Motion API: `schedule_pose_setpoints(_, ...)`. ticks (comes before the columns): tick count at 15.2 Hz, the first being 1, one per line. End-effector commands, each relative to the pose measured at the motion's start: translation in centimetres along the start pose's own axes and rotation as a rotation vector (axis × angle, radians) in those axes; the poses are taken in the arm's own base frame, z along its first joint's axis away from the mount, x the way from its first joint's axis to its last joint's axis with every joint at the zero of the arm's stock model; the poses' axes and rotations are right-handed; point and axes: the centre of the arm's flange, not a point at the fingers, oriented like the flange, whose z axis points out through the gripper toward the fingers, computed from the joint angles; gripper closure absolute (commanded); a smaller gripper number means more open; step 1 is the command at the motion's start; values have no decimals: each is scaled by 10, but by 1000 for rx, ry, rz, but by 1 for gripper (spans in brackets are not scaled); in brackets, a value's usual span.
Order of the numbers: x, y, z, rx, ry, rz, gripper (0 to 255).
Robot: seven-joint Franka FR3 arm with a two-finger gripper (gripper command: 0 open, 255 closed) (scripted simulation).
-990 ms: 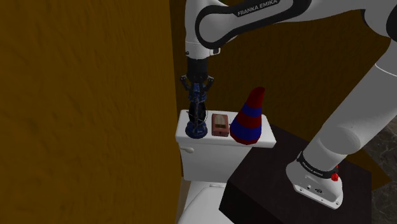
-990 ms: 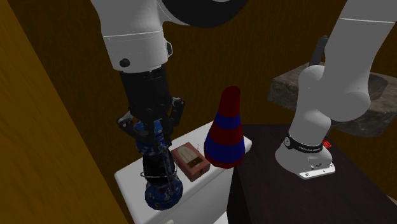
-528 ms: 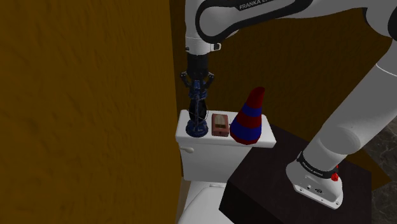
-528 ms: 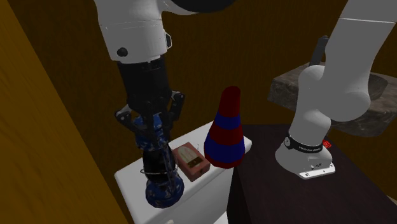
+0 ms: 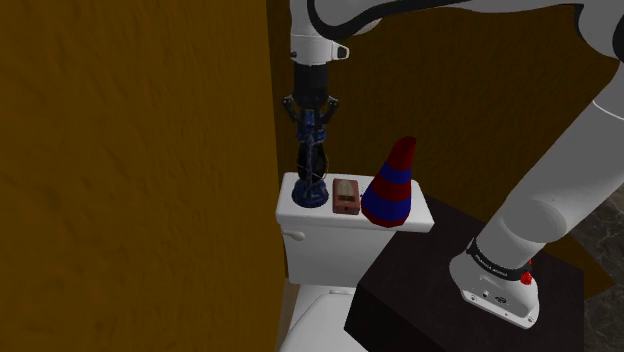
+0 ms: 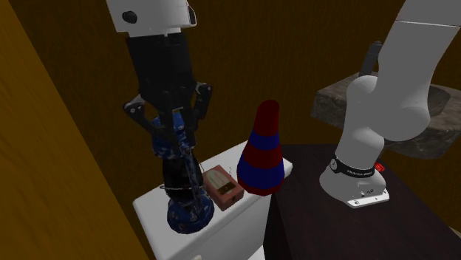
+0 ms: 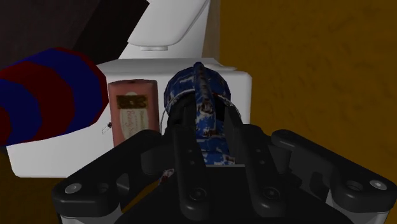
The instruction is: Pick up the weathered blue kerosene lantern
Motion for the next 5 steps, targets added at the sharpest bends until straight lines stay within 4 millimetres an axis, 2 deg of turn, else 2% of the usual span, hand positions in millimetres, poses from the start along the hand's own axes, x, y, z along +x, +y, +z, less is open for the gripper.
schedule_pose_setpoints(1, -2, 1, -11, 2, 1, 0, 255)
schedule_pose_setpoints(3, -3, 1, -21, 2, 1, 0, 255)
schedule_pose_setpoints(5, -3, 1, -22, 2, 1, 0, 255)
